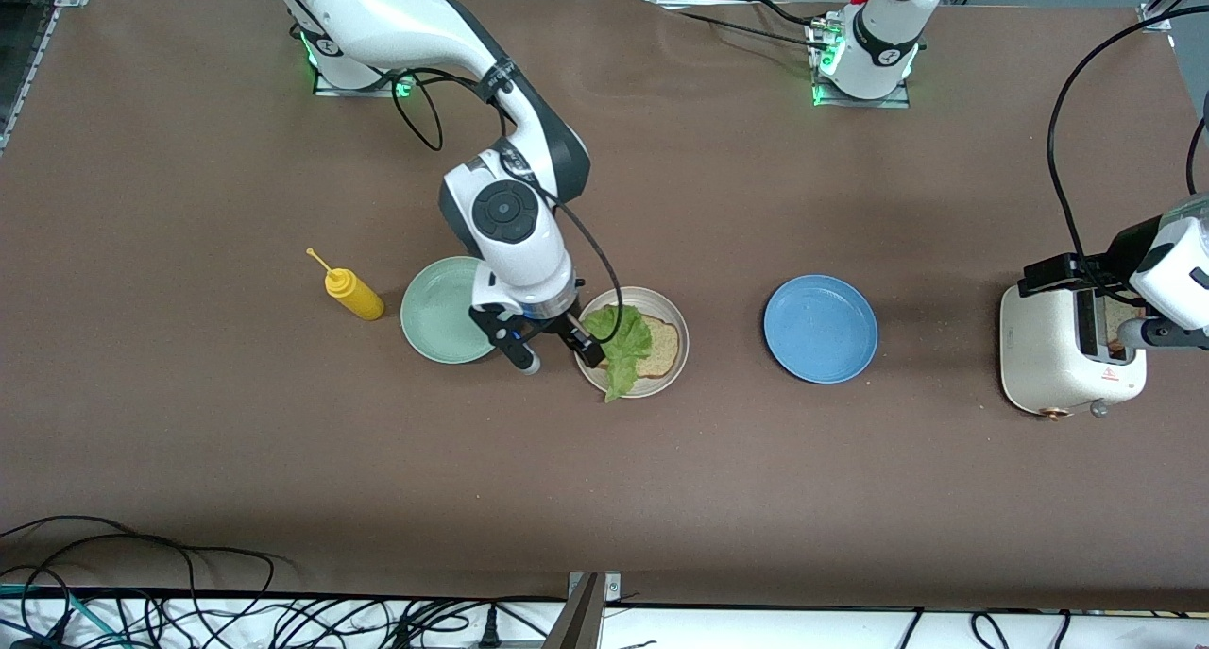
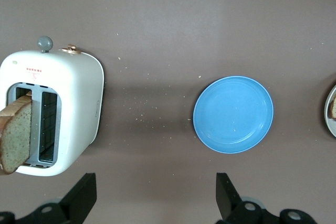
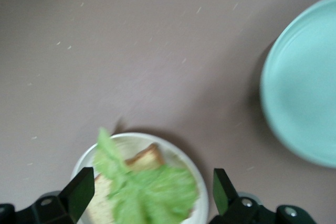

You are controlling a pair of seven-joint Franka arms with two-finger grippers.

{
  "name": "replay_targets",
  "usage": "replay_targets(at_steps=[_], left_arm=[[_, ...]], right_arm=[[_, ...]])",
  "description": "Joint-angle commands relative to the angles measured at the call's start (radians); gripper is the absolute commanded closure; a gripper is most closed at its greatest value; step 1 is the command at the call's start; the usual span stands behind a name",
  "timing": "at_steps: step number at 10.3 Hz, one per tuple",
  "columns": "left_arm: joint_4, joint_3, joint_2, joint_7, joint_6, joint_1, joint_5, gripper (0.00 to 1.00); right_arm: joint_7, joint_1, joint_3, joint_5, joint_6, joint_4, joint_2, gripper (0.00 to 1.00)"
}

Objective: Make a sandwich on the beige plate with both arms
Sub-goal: 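Release the lettuce onto the bread and withdraw the right gripper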

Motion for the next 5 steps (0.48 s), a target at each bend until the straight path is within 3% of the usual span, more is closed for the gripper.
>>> replay_targets(at_steps=[1,5], left_arm=[[-0.004,-0.003,-0.003,0.02,-0.004,0.006,0.028,0.0],[-0.004,-0.006,0.022,0.059,0.0,0.04,0.098,0.0]], right_arm=[[-0.166,-0.001,-0.07,0.001,-0.163,-0.016,-0.065,0.0],[-0.396,-0.001,-0.183,-0.069,-0.39,-0.066,-0.182,0.0]])
